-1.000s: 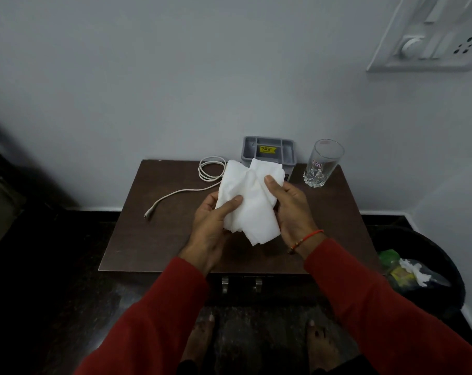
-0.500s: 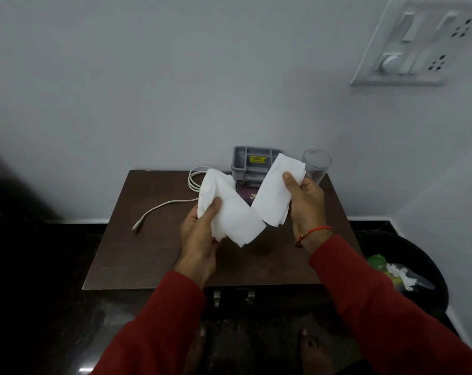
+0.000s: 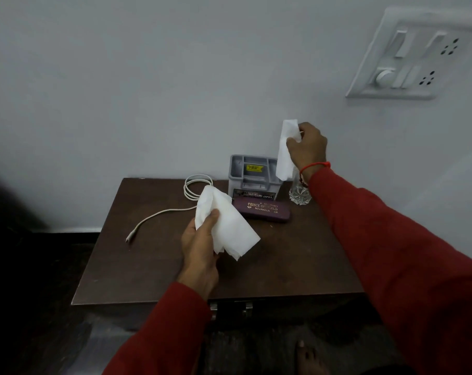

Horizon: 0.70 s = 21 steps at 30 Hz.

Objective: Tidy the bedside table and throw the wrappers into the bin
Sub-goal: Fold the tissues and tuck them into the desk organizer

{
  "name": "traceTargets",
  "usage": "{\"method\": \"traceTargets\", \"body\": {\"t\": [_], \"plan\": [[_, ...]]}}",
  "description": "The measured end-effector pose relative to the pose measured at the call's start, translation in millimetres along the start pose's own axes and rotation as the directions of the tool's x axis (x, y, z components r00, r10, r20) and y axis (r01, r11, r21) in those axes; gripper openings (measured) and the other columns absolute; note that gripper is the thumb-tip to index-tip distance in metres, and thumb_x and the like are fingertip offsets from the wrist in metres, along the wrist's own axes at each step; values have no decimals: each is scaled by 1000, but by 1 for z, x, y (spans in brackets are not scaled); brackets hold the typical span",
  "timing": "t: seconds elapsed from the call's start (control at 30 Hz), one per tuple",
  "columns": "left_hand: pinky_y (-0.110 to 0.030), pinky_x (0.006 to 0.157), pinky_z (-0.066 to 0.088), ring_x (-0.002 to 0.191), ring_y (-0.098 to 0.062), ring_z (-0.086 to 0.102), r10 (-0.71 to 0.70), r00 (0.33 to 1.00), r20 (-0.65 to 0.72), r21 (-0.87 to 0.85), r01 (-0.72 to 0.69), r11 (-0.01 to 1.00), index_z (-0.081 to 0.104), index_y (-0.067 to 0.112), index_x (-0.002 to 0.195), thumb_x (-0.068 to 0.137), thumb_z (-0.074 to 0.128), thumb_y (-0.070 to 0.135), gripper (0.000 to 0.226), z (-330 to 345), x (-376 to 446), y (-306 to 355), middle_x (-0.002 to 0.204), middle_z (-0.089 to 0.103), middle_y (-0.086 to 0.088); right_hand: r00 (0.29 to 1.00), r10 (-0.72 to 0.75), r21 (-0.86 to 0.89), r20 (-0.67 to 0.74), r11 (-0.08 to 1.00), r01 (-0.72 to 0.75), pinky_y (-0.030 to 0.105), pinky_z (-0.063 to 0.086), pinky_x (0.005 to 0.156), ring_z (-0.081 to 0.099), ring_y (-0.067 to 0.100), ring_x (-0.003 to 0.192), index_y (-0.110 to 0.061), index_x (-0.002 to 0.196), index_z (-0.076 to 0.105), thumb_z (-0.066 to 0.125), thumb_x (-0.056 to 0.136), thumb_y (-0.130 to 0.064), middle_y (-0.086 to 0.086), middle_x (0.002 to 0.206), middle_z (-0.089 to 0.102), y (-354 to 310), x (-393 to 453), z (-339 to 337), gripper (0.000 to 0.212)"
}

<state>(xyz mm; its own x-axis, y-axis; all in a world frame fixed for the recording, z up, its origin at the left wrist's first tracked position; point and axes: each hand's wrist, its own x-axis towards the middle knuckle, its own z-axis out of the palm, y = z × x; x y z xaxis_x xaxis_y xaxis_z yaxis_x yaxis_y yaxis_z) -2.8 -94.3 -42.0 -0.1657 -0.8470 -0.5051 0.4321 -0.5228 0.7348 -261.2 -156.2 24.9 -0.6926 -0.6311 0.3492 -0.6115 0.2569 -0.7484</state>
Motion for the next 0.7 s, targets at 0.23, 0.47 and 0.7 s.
{"method": "traceTargets", "body": {"t": [0.23,0.47,0.7], "plan": [[-42,74,56,110,-34,69,-9,1000,-14,1,9,1000,66,21,126,93,70,19,34,0,2,2,120,73,-11,998,39,21,-41,999,-38,25,45,71,63,28,91,-1,102,64,54,81,-2,16,101,69,9,-5,23,23],[-39,70,56,111,-34,69,-9,999,-33,0,9,1000,64,20,132,92,71,19,40,0,3,5,122,72,-10,988,123,100,-94,989,-114,18,38,57,56,18,76,-2,102,55,55,86,-7,8,91,61,15,-11,29,17],[-43,76,59,112,-34,69,-21,999,-36,10,21,1000,65,21,126,92,71,19,34,0,2,5,121,72,-9,970,231,214,-80,954,-210,22,44,47,56,23,67,-15,92,45,53,87,-14,5,79,57,18,-24,36,9]]}}
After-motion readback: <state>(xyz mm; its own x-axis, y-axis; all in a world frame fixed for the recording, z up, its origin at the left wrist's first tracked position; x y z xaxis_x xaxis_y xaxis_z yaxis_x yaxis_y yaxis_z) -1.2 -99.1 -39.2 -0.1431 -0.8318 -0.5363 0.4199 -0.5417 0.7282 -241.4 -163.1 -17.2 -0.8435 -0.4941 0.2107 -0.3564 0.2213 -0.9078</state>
